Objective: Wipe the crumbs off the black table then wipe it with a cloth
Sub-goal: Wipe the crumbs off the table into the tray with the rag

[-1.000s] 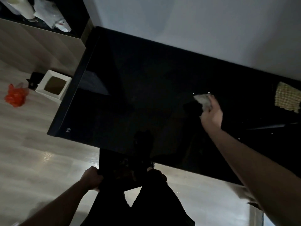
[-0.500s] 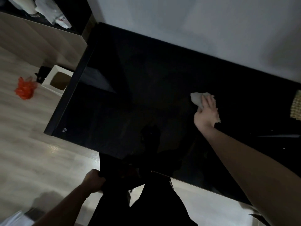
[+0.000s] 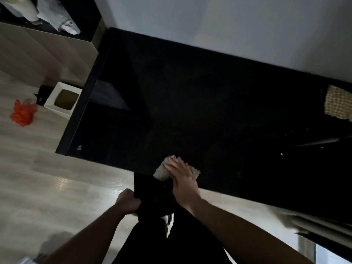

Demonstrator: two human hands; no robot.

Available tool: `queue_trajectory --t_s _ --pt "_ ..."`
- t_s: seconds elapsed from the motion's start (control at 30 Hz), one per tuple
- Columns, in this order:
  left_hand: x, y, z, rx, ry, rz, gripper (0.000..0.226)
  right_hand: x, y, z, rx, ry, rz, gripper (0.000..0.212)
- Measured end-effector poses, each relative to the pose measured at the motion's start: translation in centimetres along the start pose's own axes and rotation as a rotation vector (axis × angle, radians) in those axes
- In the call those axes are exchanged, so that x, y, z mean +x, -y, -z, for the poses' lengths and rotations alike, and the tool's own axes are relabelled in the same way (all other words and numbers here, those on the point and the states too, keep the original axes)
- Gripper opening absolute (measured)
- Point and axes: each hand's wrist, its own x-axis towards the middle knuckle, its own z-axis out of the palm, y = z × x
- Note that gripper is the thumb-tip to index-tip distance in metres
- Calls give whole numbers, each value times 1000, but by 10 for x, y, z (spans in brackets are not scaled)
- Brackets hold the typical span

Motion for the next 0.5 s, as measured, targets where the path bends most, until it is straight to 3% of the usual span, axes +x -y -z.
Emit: queue_trajectory --t_s 0.2,0.5 --pt "16 13 -17 45 38 -35 32 -43 35 -7 186 141 -84 64" --pt "-25 -8 -22 -65 45 -44 19 -79 -9 76 402 -285 -318 68"
